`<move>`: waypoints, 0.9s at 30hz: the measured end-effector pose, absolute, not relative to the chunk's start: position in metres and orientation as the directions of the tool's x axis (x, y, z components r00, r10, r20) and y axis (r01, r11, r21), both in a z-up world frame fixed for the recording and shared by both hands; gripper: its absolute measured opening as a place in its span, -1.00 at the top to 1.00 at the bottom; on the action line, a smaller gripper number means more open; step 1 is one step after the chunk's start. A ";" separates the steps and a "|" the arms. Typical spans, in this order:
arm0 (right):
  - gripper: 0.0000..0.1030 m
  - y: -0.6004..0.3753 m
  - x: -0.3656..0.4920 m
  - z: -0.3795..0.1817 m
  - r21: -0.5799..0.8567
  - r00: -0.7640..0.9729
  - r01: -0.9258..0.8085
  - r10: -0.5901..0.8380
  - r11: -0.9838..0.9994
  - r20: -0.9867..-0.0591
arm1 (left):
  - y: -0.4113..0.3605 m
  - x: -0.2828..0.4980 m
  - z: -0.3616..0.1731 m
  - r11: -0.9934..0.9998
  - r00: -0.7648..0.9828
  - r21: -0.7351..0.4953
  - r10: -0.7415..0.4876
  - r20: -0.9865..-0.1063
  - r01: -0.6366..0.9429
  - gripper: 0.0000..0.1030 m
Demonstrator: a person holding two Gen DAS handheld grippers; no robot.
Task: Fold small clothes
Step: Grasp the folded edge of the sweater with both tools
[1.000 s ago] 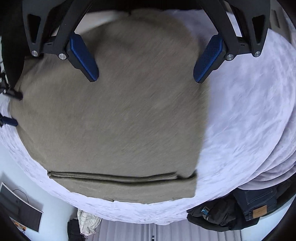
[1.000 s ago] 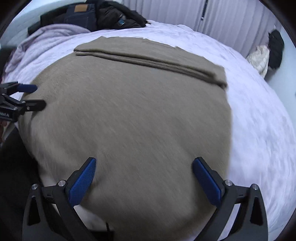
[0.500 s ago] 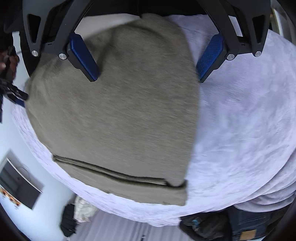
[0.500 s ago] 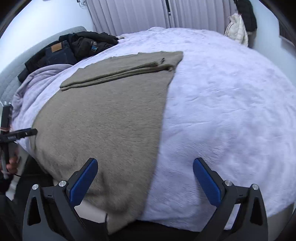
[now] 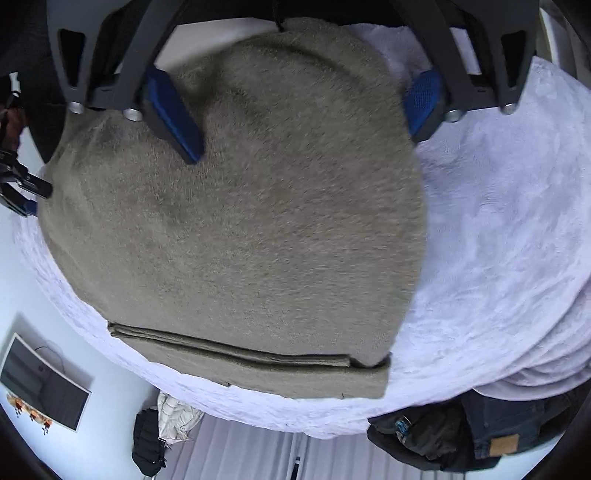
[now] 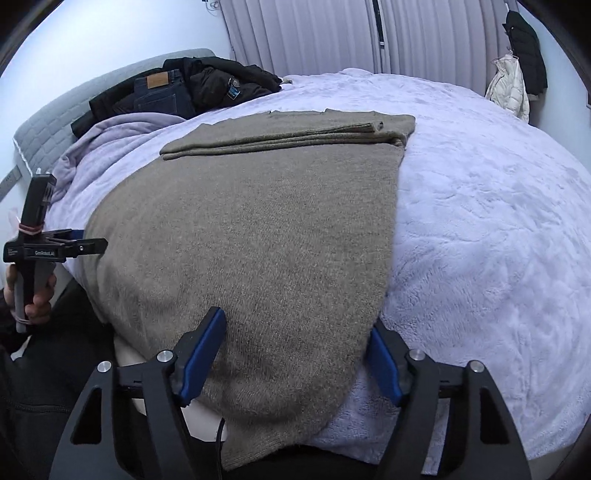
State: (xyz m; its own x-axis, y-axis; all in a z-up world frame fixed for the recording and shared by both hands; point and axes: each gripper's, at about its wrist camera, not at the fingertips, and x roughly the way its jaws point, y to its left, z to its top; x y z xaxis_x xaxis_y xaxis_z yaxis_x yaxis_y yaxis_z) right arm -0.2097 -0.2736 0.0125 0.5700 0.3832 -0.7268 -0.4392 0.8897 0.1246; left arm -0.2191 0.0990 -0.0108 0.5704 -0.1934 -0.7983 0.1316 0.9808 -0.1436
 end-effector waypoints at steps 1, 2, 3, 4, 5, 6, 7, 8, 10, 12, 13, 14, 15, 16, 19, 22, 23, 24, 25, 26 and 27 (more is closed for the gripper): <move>-0.40 -0.273 -0.214 0.012 0.117 0.569 -0.448 0.384 0.886 -0.727 | 0.099 -0.222 -0.011 0.981 0.576 -0.140 -0.191 -0.794 0.133 -0.78; -0.40 -0.272 -0.217 0.009 0.113 0.570 -0.452 0.384 0.885 -0.727 | 0.099 -0.223 -0.012 0.981 0.581 -0.136 -0.190 -0.791 0.135 -0.78; -0.40 -0.270 -0.221 0.006 0.107 0.569 -0.458 0.384 0.882 -0.727 | 0.099 -0.222 -0.012 0.982 0.583 -0.132 -0.188 -0.791 0.137 -0.78; -0.40 -0.271 -0.222 0.005 0.106 0.568 -0.462 0.386 0.880 -0.727 | 0.098 -0.221 -0.013 0.982 0.583 -0.129 -0.185 -0.791 0.137 -0.78; -0.40 -0.270 -0.221 0.005 0.109 0.564 -0.464 0.388 0.879 -0.729 | 0.098 -0.220 -0.012 0.983 0.582 -0.130 -0.183 -0.792 0.133 -0.78; -0.40 -0.269 -0.219 0.006 0.121 0.554 -0.468 0.397 0.876 -0.732 | 0.098 -0.221 -0.012 0.983 0.583 -0.131 -0.183 -0.791 0.131 -0.75; -0.40 -0.269 -0.218 0.007 0.139 0.543 -0.475 0.414 0.869 -0.731 | 0.098 -0.222 -0.010 0.982 0.587 -0.133 -0.185 -0.788 0.132 -0.70; -0.39 -0.268 -0.219 0.008 0.153 0.535 -0.486 0.432 0.860 -0.726 | 0.100 -0.223 -0.010 0.981 0.591 -0.138 -0.191 -0.784 0.134 -0.70; -0.33 -0.262 -0.223 0.005 0.152 0.522 -0.520 0.454 0.840 -0.722 | 0.101 -0.219 -0.014 0.981 0.582 -0.148 -0.194 -0.790 0.126 -0.91; -0.33 -0.254 -0.219 0.000 0.123 0.519 -0.516 0.423 0.848 -0.743 | 0.098 -0.213 -0.016 0.983 0.576 -0.140 -0.183 -0.797 0.118 -0.91; -0.30 -0.251 -0.217 0.000 0.114 0.519 -0.517 0.417 0.848 -0.746 | 0.096 -0.214 -0.015 0.986 0.582 -0.124 -0.168 -0.796 0.116 -0.88; -0.16 -0.249 -0.217 0.001 0.111 0.517 -0.522 0.418 0.845 -0.747 | 0.094 -0.216 -0.014 0.986 0.588 -0.111 -0.162 -0.793 0.122 -0.82; 0.08 -0.251 -0.216 0.002 0.117 0.513 -0.524 0.423 0.844 -0.747 | 0.093 -0.219 -0.013 0.987 0.595 -0.103 -0.159 -0.788 0.127 -0.66; 0.20 -0.254 -0.216 0.003 0.134 0.506 -0.523 0.434 0.841 -0.745 | 0.094 -0.222 -0.011 0.987 0.601 -0.104 -0.159 -0.784 0.126 -0.48; 0.41 -0.267 -0.217 -0.003 0.188 0.494 -0.507 0.463 0.841 -0.736 | 0.100 -0.225 -0.009 0.985 0.605 -0.117 -0.170 -0.778 0.127 -0.32; 0.30 -0.269 -0.212 -0.007 0.231 0.466 -0.504 0.487 0.832 -0.739 | 0.101 -0.224 -0.012 0.985 0.605 -0.118 -0.172 -0.777 0.128 -0.49; 0.19 -0.268 -0.211 -0.007 0.236 0.456 -0.514 0.496 0.824 -0.739 | 0.100 -0.224 -0.013 0.985 0.604 -0.113 -0.168 -0.779 0.128 -0.60; 0.18 -0.267 -0.211 -0.008 0.226 0.458 -0.521 0.492 0.823 -0.740 | 0.098 -0.223 -0.016 0.985 0.594 -0.106 -0.168 -0.786 0.138 -0.79; 0.18 -0.265 -0.213 -0.008 0.211 0.465 -0.522 0.484 0.826 -0.742 | 0.095 -0.223 -0.017 0.985 0.593 -0.096 -0.163 -0.788 0.143 -0.80; 0.16 -0.264 -0.214 -0.008 0.201 0.470 -0.525 0.479 0.827 -0.741 | 0.093 -0.224 -0.016 0.986 0.597 -0.087 -0.156 -0.787 0.144 -0.79; 0.15 -0.264 -0.215 -0.008 0.197 0.472 -0.527 0.477 0.827 -0.741 | 0.093 -0.225 -0.016 0.985 0.598 -0.086 -0.158 -0.786 0.148 -0.67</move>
State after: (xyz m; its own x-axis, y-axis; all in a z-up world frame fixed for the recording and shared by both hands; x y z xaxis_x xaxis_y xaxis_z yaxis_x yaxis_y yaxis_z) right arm -0.2149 -0.2639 -0.0080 0.4724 0.4774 -0.7409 -0.5267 0.8269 0.1970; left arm -0.2248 0.0925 -0.0156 0.5981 -0.1579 -0.7857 0.1475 0.9853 -0.0857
